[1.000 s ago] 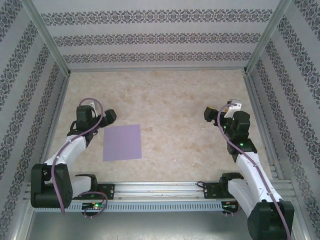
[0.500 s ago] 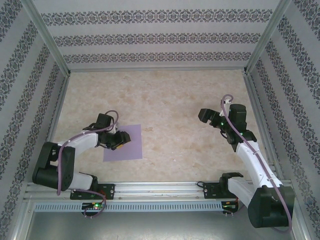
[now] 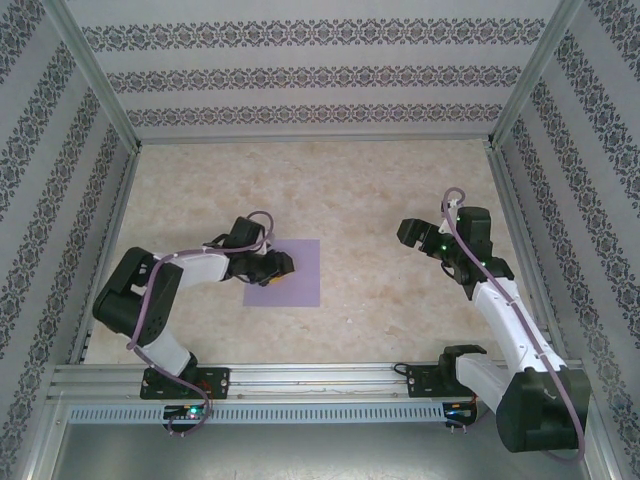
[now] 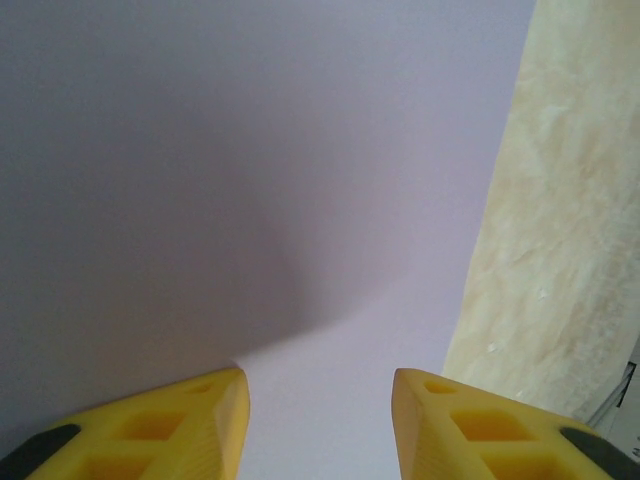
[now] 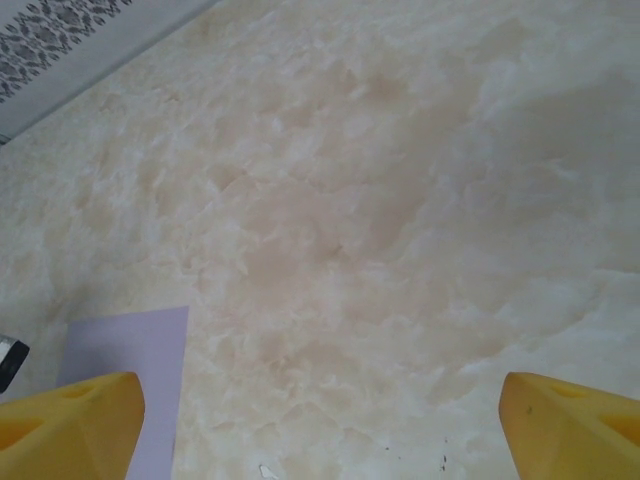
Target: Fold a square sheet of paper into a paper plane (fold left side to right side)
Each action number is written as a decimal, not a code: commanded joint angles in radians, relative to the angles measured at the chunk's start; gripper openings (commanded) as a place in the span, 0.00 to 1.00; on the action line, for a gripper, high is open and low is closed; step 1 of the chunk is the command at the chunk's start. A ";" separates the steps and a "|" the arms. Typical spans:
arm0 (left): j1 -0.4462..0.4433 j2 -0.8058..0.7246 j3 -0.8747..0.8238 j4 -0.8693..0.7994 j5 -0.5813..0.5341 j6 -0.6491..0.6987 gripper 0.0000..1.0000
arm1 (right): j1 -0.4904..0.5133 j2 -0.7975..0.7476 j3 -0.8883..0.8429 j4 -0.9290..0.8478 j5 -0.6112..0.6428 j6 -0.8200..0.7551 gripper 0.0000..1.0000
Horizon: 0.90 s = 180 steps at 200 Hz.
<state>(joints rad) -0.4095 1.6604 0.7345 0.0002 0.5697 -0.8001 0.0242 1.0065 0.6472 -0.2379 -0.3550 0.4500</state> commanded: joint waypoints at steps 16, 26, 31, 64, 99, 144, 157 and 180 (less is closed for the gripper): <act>-0.085 0.153 0.073 0.072 -0.076 -0.114 0.43 | 0.017 0.048 0.056 -0.090 0.043 -0.005 0.89; -0.105 0.184 0.099 0.096 -0.080 -0.131 0.43 | 0.024 0.063 0.065 -0.106 0.054 -0.010 0.89; -0.112 0.195 0.109 0.110 -0.080 -0.139 0.43 | 0.030 0.071 0.070 -0.113 0.063 -0.013 0.89; -0.143 0.238 0.172 0.193 -0.068 -0.177 0.43 | 0.094 0.141 0.108 -0.147 0.132 -0.026 0.88; -0.144 0.201 0.219 0.190 -0.040 -0.152 0.44 | 0.202 0.270 0.178 -0.156 0.203 -0.025 0.92; -0.113 0.052 0.156 0.070 -0.102 -0.067 0.48 | 0.358 0.486 0.329 -0.173 0.309 -0.047 0.97; -0.098 0.022 0.125 0.032 -0.116 -0.045 0.46 | 0.392 0.558 0.382 -0.177 0.314 -0.053 0.97; -0.077 0.007 0.077 0.001 -0.118 -0.021 0.39 | 0.441 0.686 0.483 -0.185 0.335 -0.066 0.98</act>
<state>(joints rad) -0.5148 1.6787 0.8654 0.0956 0.4824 -0.8783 0.4225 1.5944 1.0351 -0.3965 -0.0795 0.4126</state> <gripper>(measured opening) 0.420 0.978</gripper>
